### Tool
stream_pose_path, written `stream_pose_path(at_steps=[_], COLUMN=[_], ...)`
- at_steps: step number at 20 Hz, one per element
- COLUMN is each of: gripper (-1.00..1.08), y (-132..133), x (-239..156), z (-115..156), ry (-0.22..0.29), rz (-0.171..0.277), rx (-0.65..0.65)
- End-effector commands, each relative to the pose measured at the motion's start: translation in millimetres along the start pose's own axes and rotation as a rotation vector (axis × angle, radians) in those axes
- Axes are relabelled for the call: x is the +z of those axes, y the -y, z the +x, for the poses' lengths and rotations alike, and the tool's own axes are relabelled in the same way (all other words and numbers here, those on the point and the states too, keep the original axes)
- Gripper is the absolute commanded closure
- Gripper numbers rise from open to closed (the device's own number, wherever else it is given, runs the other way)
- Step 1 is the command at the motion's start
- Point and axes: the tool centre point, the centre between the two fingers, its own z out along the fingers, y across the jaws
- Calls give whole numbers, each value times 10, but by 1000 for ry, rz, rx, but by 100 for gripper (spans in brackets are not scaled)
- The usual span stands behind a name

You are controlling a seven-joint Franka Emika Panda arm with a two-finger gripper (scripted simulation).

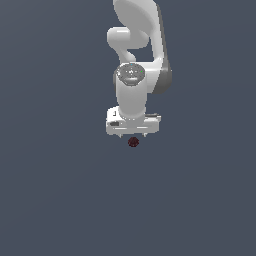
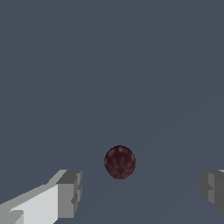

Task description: Pick up the object and move it to a goal position.

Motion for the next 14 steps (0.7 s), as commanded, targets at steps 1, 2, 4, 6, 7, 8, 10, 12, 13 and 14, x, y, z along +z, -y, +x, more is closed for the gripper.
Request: stream_pose_path(at_steps=[1,2,4,6,7,8,10,12,13,14], gripper=[-92,-92,-92,-92,-92,-92,-92,-92,-92,-92], y=[2,3,5,9,12,14,20,26,30,34], x=[2,5,16,32,42,53,79,111,128,147], z=[-1,-2,-6,-13,-17,-21,-32,-44,-52,-60], ry=[0,0,0,-1,-2,-2,-4,-5,-6,-7], rz=[1,0,0,0,0,0,-1,-1,-2,-2], rx=[1,4,15,31,41,53,79,111,129,148])
